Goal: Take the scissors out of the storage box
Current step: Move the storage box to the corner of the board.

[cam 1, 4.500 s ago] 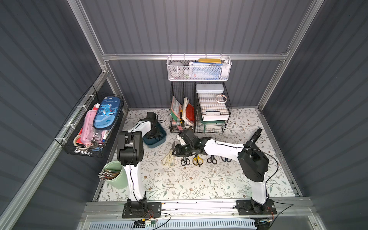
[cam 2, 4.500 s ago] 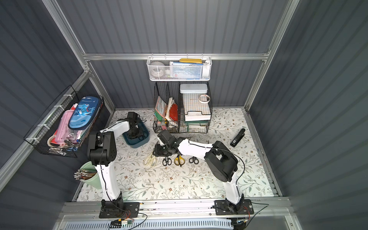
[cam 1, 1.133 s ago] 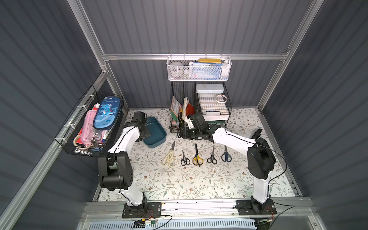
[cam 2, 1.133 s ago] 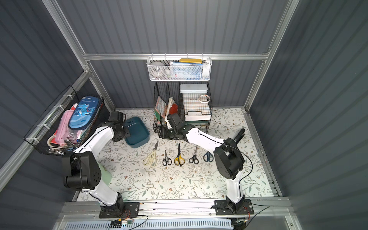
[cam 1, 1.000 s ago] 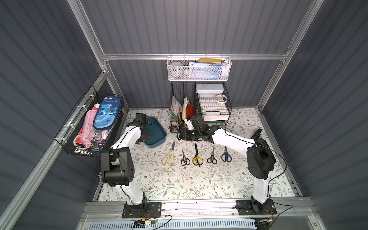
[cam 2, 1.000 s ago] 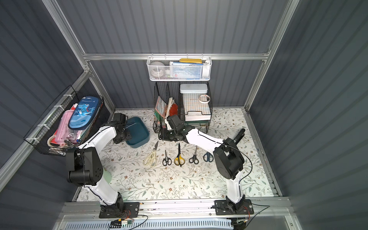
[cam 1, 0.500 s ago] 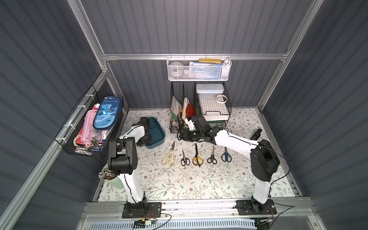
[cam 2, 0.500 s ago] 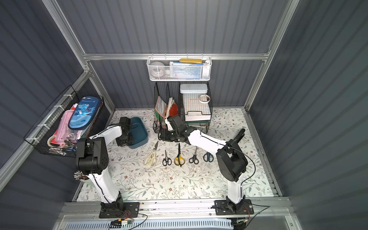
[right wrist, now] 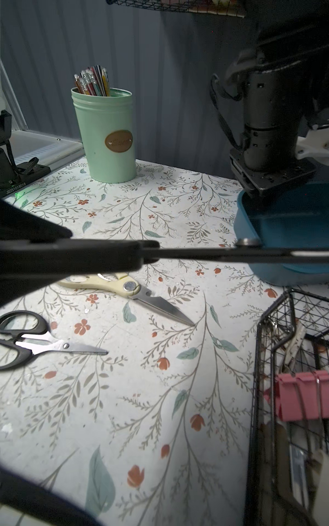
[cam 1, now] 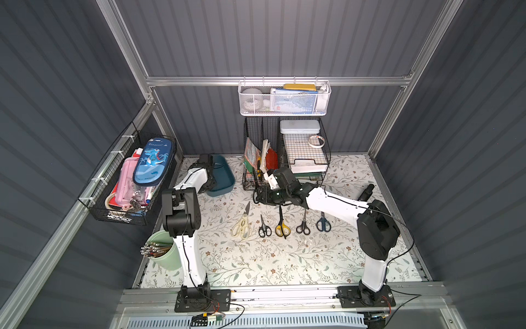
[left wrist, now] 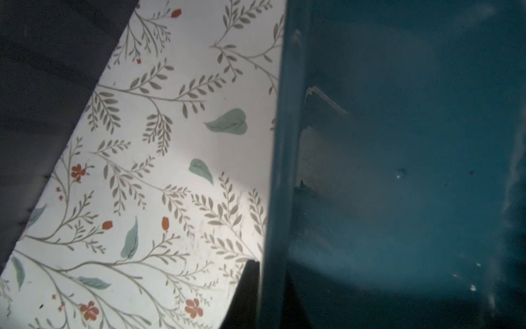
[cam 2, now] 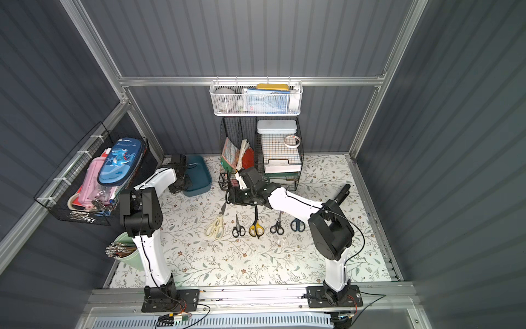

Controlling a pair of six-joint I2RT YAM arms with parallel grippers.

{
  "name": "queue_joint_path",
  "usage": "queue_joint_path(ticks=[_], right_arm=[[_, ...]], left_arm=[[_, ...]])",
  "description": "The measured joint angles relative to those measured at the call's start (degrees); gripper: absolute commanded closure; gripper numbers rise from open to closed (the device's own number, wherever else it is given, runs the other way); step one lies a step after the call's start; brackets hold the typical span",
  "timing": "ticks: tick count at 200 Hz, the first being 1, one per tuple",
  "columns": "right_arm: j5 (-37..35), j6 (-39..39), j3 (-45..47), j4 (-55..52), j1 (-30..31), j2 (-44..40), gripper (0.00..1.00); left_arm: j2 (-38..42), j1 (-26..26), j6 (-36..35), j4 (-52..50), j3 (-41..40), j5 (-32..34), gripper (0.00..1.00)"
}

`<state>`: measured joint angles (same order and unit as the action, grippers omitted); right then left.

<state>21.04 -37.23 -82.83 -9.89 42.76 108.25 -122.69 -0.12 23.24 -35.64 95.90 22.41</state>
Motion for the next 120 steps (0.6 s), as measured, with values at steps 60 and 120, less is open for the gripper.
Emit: queue_joint_path(ticks=[60, 120], right_arm=[[-0.1, -1.8, -3.2, 0.4, 4.3, 2.1, 0.89], [-2.1, -8.6, -4.1, 3.5, 8.0, 5.0, 0.9]], left_arm=[[-0.9, -0.2, -1.9, -0.9, 1.0, 0.7, 0.55], [11.8, 0.0, -3.1, -1.5, -2.3, -1.7, 0.48]])
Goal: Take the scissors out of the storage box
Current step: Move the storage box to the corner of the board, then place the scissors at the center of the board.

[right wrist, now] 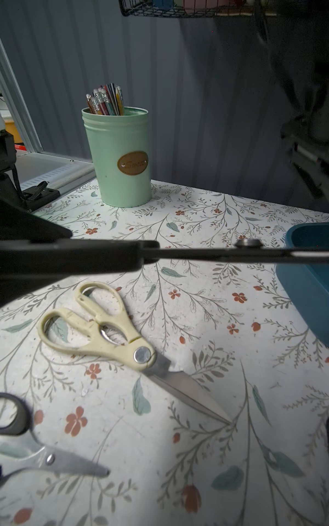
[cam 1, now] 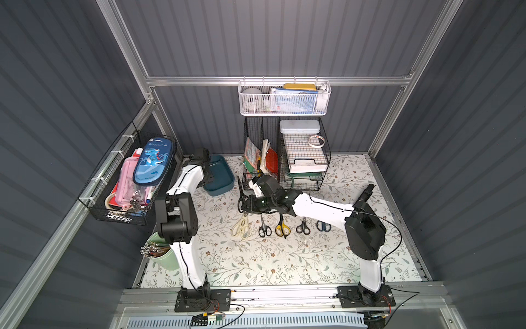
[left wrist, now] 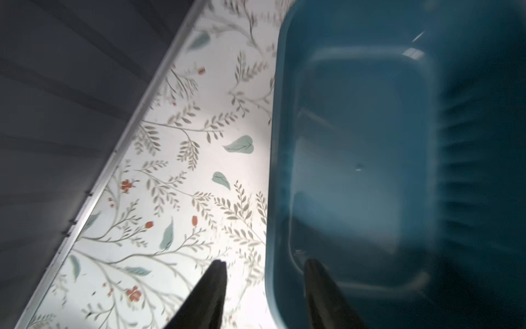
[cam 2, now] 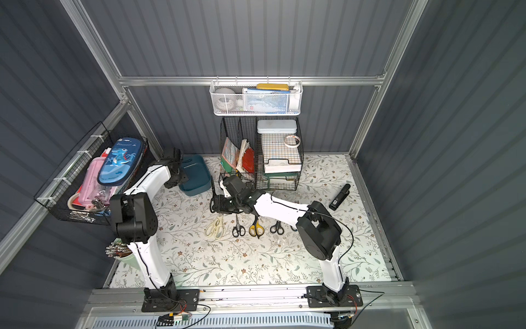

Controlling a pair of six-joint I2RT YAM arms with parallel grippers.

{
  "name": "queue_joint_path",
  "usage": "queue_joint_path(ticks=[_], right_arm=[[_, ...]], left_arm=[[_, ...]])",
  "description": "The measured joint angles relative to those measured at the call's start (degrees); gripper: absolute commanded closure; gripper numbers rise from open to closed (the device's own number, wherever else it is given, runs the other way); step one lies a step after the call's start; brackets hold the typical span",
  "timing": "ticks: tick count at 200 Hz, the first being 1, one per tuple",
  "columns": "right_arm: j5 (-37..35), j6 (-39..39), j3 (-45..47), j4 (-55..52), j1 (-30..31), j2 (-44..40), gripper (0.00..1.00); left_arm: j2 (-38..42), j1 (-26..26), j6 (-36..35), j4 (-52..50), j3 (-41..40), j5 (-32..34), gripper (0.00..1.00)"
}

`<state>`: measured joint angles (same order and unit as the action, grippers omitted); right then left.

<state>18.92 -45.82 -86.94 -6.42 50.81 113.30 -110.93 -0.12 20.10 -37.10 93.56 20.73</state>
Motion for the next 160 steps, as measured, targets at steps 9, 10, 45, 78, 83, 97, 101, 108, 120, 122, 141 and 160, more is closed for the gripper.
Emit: queue_joint_path(ticks=[9, 10, 45, 78, 83, 97, 101, 108, 120, 122, 141, 160], right_arm=[[-0.8, -1.4, 0.1, 0.9, 0.6, 0.1, 0.9], [-0.8, -1.6, 0.1, 1.0, 0.7, 0.2, 0.9], [-2.7, -7.9, 0.2, 6.3, 3.9, 3.4, 0.9], [-4.5, -13.4, 0.3, 9.6, 7.1, 8.2, 0.9], [-4.9, -13.9, 0.3, 9.7, 7.6, 8.9, 0.9], [-5.8, -15.3, 0.2, 9.8, 8.6, 10.3, 0.9], [-6.1, -15.4, 0.0, 9.6, 8.9, 10.8, 0.9], [-6.6, -15.8, -0.7, 9.4, 9.3, 11.7, 0.9], [-7.0, -16.1, -2.6, 8.6, 9.8, 13.3, 0.9], [-7.0, -16.2, -3.0, 8.5, 9.9, 13.6, 0.9], [-7.4, -16.2, -7.1, 7.5, 10.6, 15.9, 0.89], [-7.7, -16.2, -10.3, 6.9, 11.0, 17.3, 0.88]], left_arm=[[2.7, 0.2, -0.1, 0.1, -0.9, -0.4, 0.47], [3.1, 0.3, -0.1, 0.1, -1.1, -0.5, 0.47], [10.2, 2.5, -0.2, 1.2, -6.9, -1.9, 0.45], [11.7, 4.3, -0.2, 1.4, -11.2, -2.8, 0.44], [12.0, 4.4, -0.2, 1.5, -11.9, -2.8, 0.44], [12.7, 4.4, -0.2, 1.3, -13.9, -2.9, 0.43], [12.9, 4.4, -0.2, 1.2, -14.2, -2.9, 0.43], [13.3, 4.4, -0.2, 1.1, -14.6, -3.0, 0.43], [13.8, 4.4, -0.2, 1.1, -14.7, -3.0, 0.43], [13.9, 4.4, -0.2, 1.2, -14.7, -3.0, 0.43], [14.6, 4.4, -0.2, 1.2, -14.6, -3.2, 0.43], [14.7, 4.4, -0.2, 1.2, -14.6, -3.7, 0.43]])
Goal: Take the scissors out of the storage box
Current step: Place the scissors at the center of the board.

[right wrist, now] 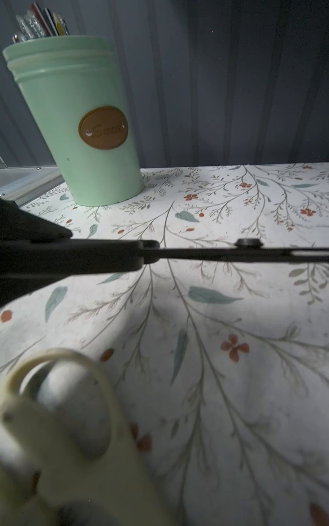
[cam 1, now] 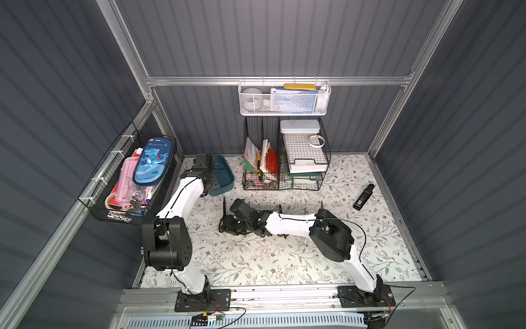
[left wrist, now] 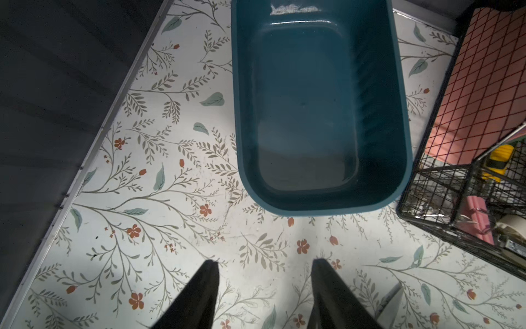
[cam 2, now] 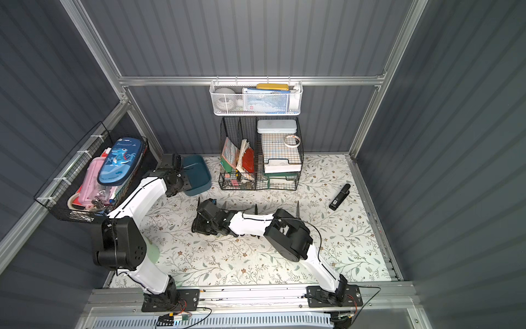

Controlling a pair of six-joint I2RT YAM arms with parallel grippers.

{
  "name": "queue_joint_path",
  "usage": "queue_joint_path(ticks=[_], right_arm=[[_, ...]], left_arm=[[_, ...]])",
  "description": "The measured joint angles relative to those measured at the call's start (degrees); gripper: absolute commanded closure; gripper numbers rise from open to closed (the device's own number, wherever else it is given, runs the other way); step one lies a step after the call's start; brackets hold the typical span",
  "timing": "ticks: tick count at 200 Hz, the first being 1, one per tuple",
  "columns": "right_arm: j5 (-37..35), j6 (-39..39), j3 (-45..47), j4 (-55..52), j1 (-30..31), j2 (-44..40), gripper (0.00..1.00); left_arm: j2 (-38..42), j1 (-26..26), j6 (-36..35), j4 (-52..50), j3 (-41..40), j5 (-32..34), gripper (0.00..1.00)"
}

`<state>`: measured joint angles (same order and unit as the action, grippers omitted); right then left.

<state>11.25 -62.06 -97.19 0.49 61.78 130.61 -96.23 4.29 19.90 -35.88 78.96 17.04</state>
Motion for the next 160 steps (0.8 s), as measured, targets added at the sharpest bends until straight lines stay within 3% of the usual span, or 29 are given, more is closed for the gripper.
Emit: queue_joint_path(ticks=[115, 160], right_arm=[[1.0, -1.7, -2.0, 0.3, 0.7, 5.7, 0.85], [1.9, -1.9, -4.5, 0.0, 0.9, 6.4, 0.66]], left_arm=[[0.0, 0.0, 0.0, 0.1, 0.0, -0.4, 0.42], [0.0, 0.0, 0.0, 0.1, 0.0, -0.4, 0.42]])
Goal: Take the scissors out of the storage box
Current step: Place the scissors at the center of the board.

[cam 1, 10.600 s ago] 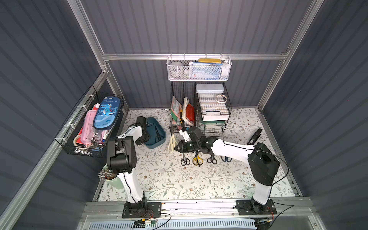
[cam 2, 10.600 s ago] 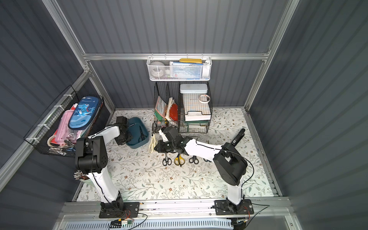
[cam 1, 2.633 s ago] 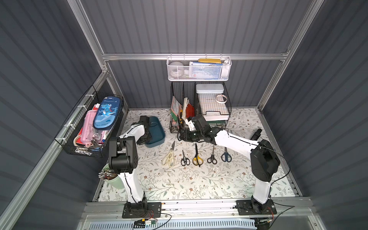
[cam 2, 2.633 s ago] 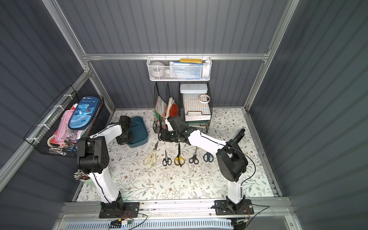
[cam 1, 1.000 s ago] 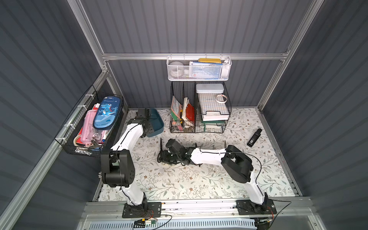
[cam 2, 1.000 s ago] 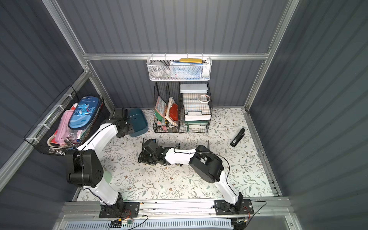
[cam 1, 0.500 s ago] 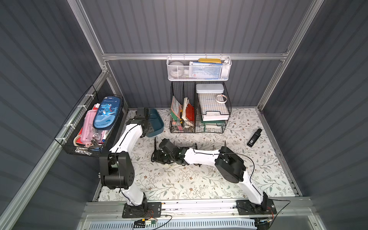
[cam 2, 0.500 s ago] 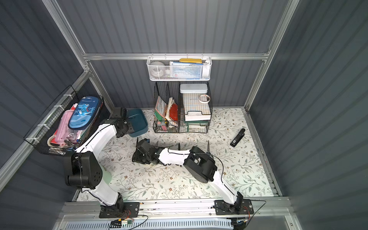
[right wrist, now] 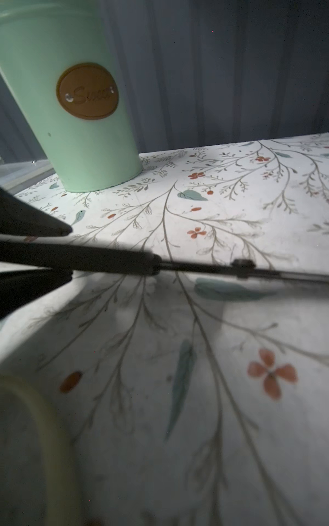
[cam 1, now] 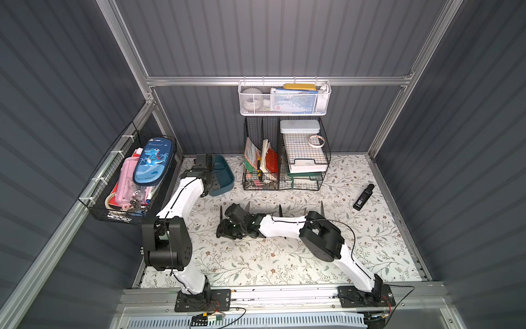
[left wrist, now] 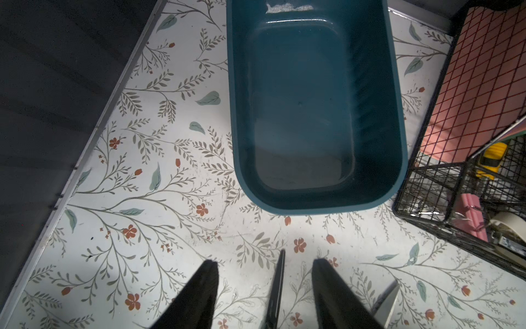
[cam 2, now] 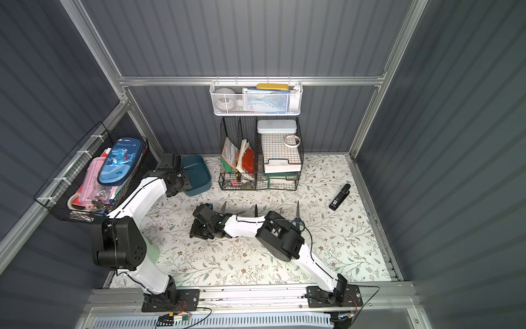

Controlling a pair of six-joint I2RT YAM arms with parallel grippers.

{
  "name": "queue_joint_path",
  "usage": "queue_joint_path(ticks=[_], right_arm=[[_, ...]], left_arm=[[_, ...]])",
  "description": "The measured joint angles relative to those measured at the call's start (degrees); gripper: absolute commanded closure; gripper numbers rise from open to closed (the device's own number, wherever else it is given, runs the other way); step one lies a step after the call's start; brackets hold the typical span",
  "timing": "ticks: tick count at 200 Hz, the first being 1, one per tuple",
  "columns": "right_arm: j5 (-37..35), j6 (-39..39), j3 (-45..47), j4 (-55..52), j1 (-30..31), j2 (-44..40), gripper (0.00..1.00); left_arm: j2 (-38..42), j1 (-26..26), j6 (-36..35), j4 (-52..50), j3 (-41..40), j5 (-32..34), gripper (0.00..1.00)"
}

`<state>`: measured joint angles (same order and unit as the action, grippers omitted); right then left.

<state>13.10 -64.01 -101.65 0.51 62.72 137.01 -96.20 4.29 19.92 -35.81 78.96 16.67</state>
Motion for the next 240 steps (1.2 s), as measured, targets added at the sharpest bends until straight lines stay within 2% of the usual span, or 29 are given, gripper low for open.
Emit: queue_joint_path(ticks=[101, 204, 240], right_arm=[[0.3, 2.0, 1.8, -1.4, -0.1, -1.0, 0.62], [-0.7, 4.2, 6.8, -0.8, -0.4, -9.2, 0.62], [-3.4, 8.1, 11.3, -2.2, -0.7, -13.6, 0.61]], left_arm=[[-0.2, 0.0, 0.0, 0.0, 0.1, -0.1, 0.42], [-0.9, 0.0, 0.0, 0.2, 0.3, -0.4, 0.42], [-0.9, 0.7, -0.4, 0.3, 0.3, -0.4, 0.43]])
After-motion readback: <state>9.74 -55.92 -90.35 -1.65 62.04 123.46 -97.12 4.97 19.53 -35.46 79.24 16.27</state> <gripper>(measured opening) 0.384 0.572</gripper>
